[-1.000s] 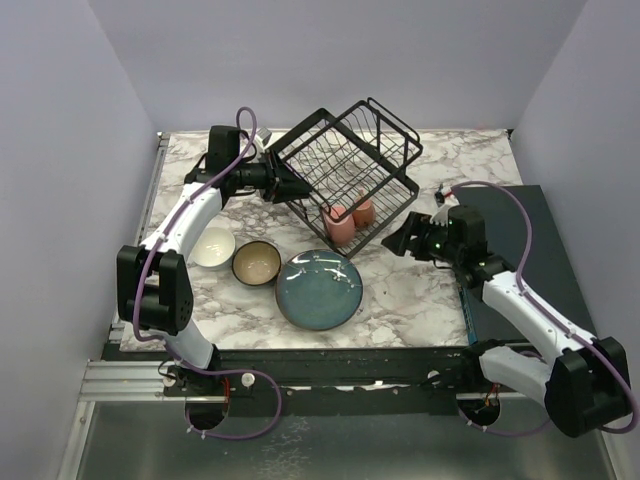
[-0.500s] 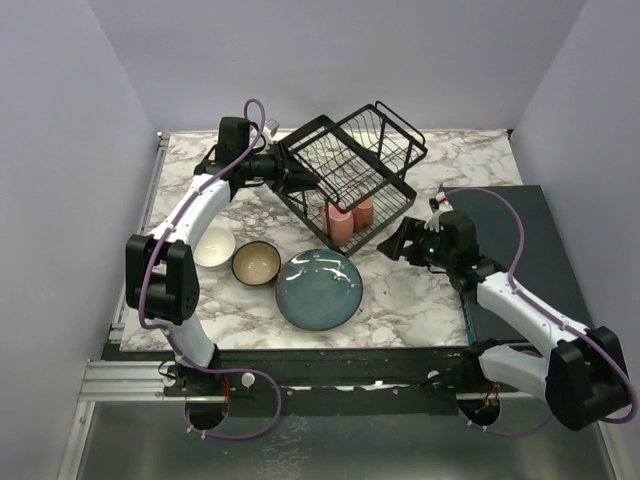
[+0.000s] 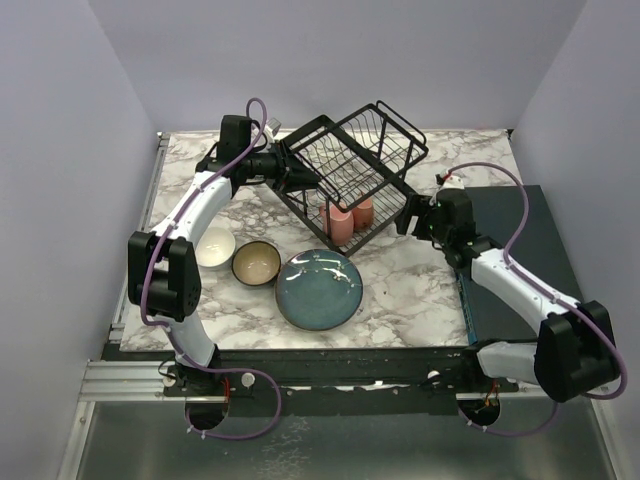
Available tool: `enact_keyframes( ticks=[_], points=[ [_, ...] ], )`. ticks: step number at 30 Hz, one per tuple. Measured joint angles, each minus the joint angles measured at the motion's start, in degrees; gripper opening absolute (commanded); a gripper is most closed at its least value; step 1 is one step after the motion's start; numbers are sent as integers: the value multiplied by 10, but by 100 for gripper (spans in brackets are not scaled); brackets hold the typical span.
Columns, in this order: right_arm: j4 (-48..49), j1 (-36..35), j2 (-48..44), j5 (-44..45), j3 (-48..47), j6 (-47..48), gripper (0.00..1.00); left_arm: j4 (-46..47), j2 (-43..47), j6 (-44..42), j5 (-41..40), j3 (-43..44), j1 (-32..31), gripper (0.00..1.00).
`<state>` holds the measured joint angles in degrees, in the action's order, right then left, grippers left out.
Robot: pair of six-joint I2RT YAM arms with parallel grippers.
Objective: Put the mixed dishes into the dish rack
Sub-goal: Move the dish rack to the center of the board.
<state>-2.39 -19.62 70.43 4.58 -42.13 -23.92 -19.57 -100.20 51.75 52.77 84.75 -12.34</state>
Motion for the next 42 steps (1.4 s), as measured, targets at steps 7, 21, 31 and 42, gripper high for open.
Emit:
enact_keyframes(
  ticks=[7, 21, 31, 42],
  points=[
    [73, 38, 39, 22, -4, 54, 78, -1, -1, -4, 2, 1, 0, 0],
    [215, 126, 159, -22, -21, 94, 66, 1, -1, -10, 3, -1, 0, 0],
    [248, 144, 242, -112, -100, 103, 61, 4, 2, -10, 5, -6, 2, 0],
    [244, 144, 310, -141, -151, 123, 56, 9, 3, -10, 6, -10, 3, 0]
  ],
)
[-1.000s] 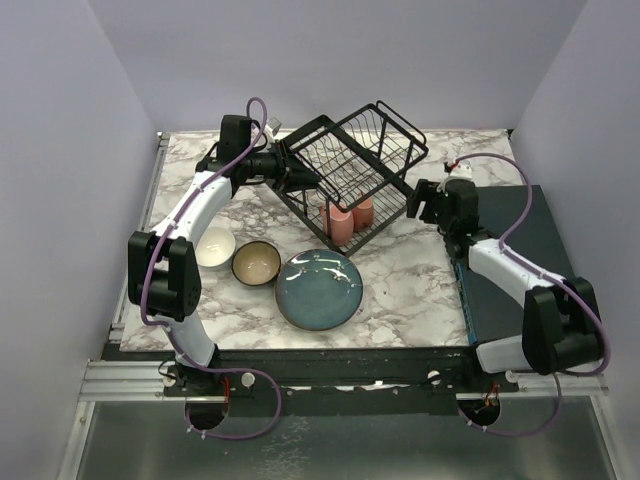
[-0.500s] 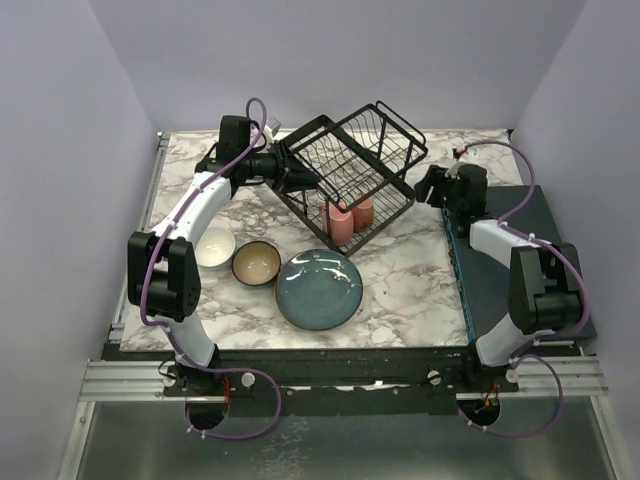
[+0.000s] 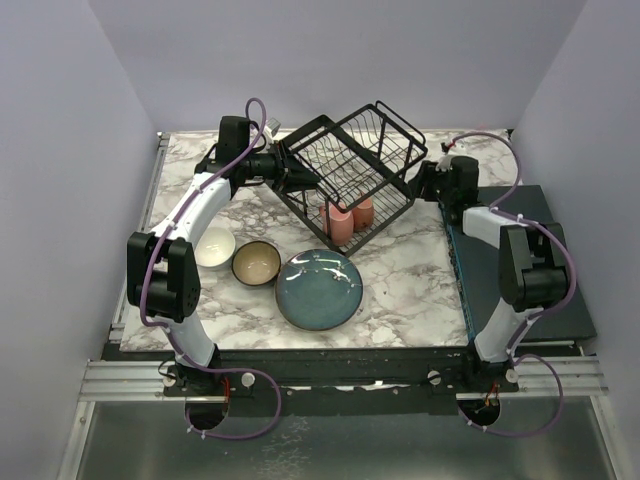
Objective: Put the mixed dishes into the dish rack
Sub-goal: Move the dish rack to the center of the board.
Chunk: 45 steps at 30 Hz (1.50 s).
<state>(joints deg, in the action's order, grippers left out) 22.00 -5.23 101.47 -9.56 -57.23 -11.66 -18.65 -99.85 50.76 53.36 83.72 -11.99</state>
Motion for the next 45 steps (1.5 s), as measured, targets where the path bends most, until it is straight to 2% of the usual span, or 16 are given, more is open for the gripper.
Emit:
enact_keyframes(
  ticks=[7, 12, 19, 25, 36, 45],
  points=[
    [-9, 0, 22, -23, 0, 2, 55, 3, 1, 0, 1, -2, 0, 0],
    [-14, 0, 44, -27, -13, 2, 48, 4, 1, 0, 1, -3, 0, 0],
    [-22, 0, 67, -31, -28, -3, 19, 5, 3, 0, 2, -4, 0, 3],
    [-19, -1, 66, -32, -28, -1, 2, 6, 3, 0, 2, -5, 0, 6],
    [30, 0, 31, -19, 38, -35, 0, 8, 3, 0, 2, -5, 0, 16],
    [56, 1, -30, 3, 123, -87, 0, 8, 3, -5, 5, -5, 1, 18]
  ],
)
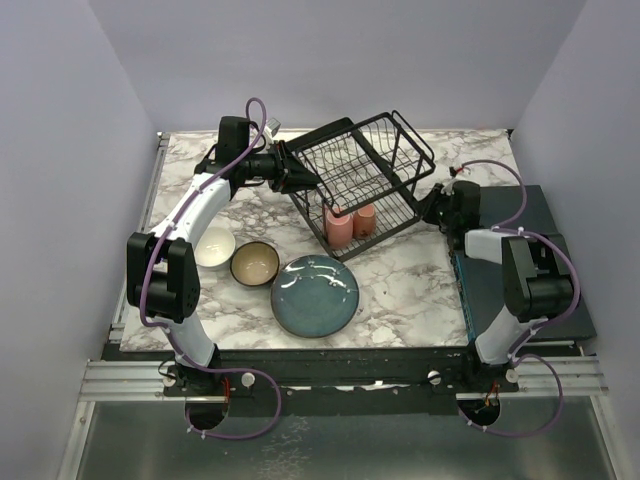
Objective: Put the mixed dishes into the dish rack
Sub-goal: Move the dish rack to the center of the board.
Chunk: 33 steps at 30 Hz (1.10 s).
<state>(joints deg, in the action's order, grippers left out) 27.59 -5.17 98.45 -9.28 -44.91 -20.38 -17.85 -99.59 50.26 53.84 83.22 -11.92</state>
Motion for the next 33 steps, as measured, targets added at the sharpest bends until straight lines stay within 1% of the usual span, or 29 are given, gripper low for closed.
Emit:
enact_keyframes(
  ticks=[6, 11, 15, 19, 24, 33],
  points=[
    [26, 0, -28, 11, 46, -37, 0, -7, -3, -4, 2, 6, 1, 18],
    [52, -1, -49, 20, 83, -67, 0, -27, -20, -8, 12, 31, 1, 18],
    [66, -15, -61, 47, 103, -84, 0, -52, -34, -14, 13, 56, 2, 18],
    [76, -37, -71, 84, 118, -102, 0, -86, -52, -23, 12, 90, 6, 20],
    [82, -78, -78, 138, 129, -127, 0, -123, -76, -37, 3, 134, 17, 20],
    [103, -137, -78, 214, 141, -155, 0, -128, -76, -49, -33, 144, 31, 21]
  ],
)
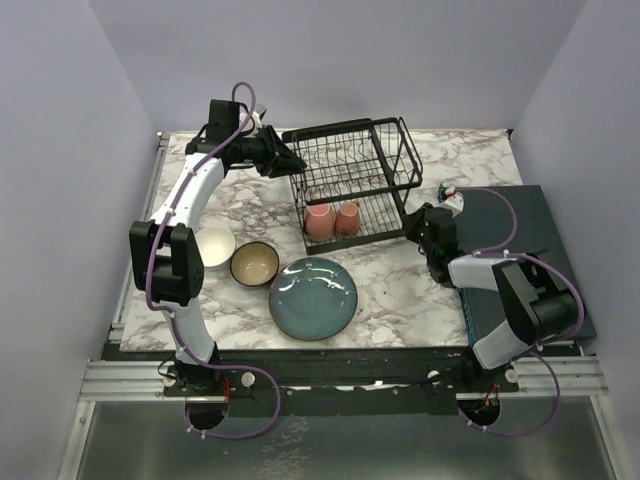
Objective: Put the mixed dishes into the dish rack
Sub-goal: Move the dish rack to the center of the board.
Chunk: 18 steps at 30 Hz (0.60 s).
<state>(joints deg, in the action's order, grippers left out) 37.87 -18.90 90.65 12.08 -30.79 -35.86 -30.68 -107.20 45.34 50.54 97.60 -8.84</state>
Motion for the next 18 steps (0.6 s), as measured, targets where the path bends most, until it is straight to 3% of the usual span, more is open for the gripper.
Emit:
enact_keyframes(
  ticks=[7, 18],
  points=[
    [7, -53, 5, 60, 1, -8, 0, -2, 36, -15, -70, -24, 5, 21],
    [27, -90, 11, 72, 7, -31, 0, -7, 98, -50, -167, -72, 5, 25]
  ],
)
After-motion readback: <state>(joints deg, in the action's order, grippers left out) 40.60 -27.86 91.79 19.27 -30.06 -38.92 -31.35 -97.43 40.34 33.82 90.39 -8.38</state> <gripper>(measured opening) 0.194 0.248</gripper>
